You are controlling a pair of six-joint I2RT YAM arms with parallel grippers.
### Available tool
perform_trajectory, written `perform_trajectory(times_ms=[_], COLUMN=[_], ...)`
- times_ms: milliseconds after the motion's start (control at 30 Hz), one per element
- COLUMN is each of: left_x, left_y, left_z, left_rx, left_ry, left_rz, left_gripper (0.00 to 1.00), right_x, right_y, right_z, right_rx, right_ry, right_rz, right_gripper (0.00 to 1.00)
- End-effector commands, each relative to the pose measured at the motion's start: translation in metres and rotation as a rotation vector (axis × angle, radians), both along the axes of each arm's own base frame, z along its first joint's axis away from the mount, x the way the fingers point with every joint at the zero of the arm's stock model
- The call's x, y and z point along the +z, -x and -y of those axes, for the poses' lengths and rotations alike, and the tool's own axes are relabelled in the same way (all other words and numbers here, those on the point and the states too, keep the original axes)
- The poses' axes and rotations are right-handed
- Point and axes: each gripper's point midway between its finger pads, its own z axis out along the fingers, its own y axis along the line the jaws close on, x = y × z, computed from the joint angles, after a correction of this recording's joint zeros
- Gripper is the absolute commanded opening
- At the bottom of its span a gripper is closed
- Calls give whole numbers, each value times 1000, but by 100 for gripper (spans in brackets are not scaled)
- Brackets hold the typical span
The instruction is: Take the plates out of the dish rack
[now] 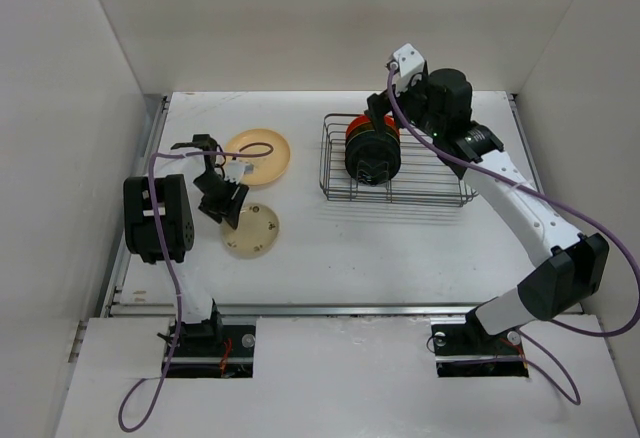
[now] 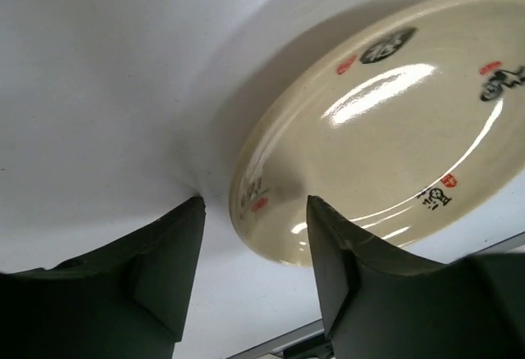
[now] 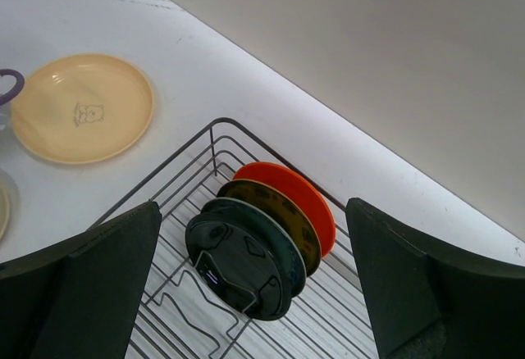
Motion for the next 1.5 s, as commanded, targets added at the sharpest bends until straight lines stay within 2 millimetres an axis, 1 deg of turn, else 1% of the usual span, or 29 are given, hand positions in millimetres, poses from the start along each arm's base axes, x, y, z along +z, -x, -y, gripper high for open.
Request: perform_trajectory(times_ms=[0,33,133,200,233,267,300,333,367,400,467,500,533,567,600,633,667,700,733,800,833,867,933,1000,1067,1100,1333,1367,1467], left_x=[-4,-4,5,23,31,45,65,78,97,119,148,166,185,196,209,219,225,231,233,242,243,243,247,241,244,241,239,238,231], left_y=[-11,-11,-14,-26,-31,-30,-41,-45,-42,-50,-51,-45,-47,-48,-44,-42,-40,-39,-38,-37,-36,-36,-34,-35,-34,-33,-38,-38,-42], left_z=[-9,-9,-9,-10,-11,-7,-2,-2,4,5,19,25,32,37,42,51,55,58,61,66,68,68,70,70,70,70,70,69,69], left_rx=[-16,-16,-15,-6,3,2,-7,3,-32,-44,-83,-119,-130,-141,-153,-166,-175,-181,-185,-183,-178,-178,-173,-166,-157,-154,-140,-138,-131], left_ry=[-44,-44,-45,-30,-19,3,58,88,116,144,241,269,330,356,383,439,463,485,503,540,552,552,562,564,564,566,570,561,564], left_rz=[59,59,81,138,166,183,238,264,292,350,418,452,498,527,553,564,577,583,585,588,584,584,587,589,607,599,597,597,575], left_gripper=[52,52,57,59,62,62,62,62,65,65,67,67,70,70,72,72,72,72,72,72,73,73,73,73,73,73,73,73,73], right_x=[27,21,26,22,13,8,4,-6,-12,-19,-33,-42,-50,-56,-62,-70,-76,-79,-85,-97,-100,-104,-112,-117,-127,-124,-147,-144,-150], right_y=[2,2,3,3,3,4,3,3,3,4,6,5,8,8,6,10,11,8,6,9,6,2,-1,-4,-4,-7,-8,-11,-11], right_z=[3,3,5,6,7,11,14,18,19,27,28,32,31,32,41,35,37,48,48,45,50,45,46,42,44,43,41,44,43], right_rx=[-1,-1,1,7,12,4,5,4,11,18,46,58,104,131,142,233,272,284,316,404,413,445,466,493,509,509,536,521,528], right_ry=[-34,-30,-22,17,44,71,123,165,197,260,319,338,367,379,389,397,400,406,410,399,385,383,385,378,364,364,349,341,326], right_rz=[78,68,83,97,87,83,103,92,90,102,91,81,82,82,77,96,101,107,107,87,64,55,30,16,-36,-39,-127,-128,-153], right_gripper=[100,100,100,100,100,100,100,100,100,100,100,100,100,100,100,100,98,96,92,90,90,88,88,86,85,84,67,65,62])
